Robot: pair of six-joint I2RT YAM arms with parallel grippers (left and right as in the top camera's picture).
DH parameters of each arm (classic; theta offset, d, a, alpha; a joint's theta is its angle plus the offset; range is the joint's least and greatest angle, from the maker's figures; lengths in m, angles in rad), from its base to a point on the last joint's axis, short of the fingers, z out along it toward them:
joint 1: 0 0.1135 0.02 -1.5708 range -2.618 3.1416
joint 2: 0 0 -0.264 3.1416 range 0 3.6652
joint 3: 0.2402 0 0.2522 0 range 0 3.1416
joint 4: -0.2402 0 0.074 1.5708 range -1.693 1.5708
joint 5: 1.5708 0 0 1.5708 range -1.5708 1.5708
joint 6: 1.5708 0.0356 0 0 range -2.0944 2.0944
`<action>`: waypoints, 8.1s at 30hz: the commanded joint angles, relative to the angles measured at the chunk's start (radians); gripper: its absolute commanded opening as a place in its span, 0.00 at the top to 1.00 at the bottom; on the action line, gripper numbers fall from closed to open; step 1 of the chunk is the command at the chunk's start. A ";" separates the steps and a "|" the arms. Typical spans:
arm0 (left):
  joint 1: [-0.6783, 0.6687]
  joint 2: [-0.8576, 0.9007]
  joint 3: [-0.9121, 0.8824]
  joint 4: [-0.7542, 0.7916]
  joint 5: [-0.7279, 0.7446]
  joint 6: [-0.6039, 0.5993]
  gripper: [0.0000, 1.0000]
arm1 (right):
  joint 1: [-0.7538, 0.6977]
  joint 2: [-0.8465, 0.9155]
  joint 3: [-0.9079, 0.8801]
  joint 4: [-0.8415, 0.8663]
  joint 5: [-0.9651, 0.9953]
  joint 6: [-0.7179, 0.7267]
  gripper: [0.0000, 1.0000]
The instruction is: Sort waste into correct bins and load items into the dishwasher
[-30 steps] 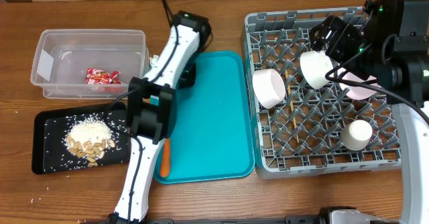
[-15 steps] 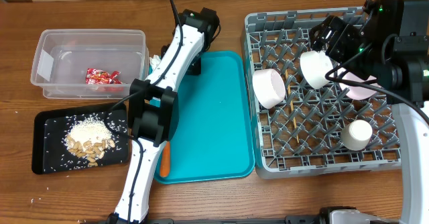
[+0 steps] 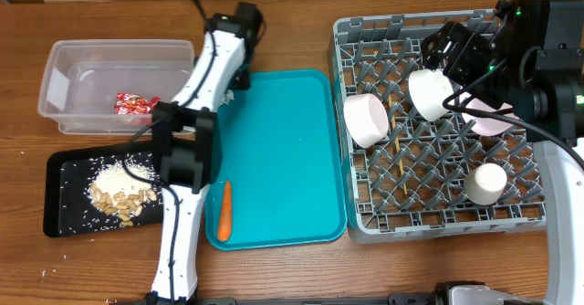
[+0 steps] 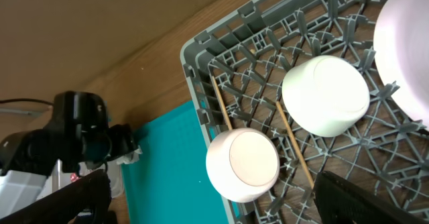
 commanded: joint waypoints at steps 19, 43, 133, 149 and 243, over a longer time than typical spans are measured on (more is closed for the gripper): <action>-0.029 -0.136 0.294 -0.349 0.149 0.180 0.82 | -0.004 -0.002 0.008 0.005 -0.001 -0.003 0.00; 0.306 -0.305 0.282 -0.468 0.278 0.227 0.00 | -0.004 -0.002 0.008 0.005 -0.001 -0.003 0.00; 0.689 -0.938 -1.148 -0.011 0.505 -0.217 0.78 | -0.004 -0.002 0.008 0.005 -0.001 -0.003 0.00; 0.796 -0.941 -0.943 -0.053 0.620 -0.033 0.00 | -0.004 -0.002 0.008 0.005 -0.001 -0.003 0.00; 0.329 -1.033 -0.394 -0.068 0.680 0.213 0.00 | 0.014 -1.434 -1.745 1.113 0.241 0.087 0.00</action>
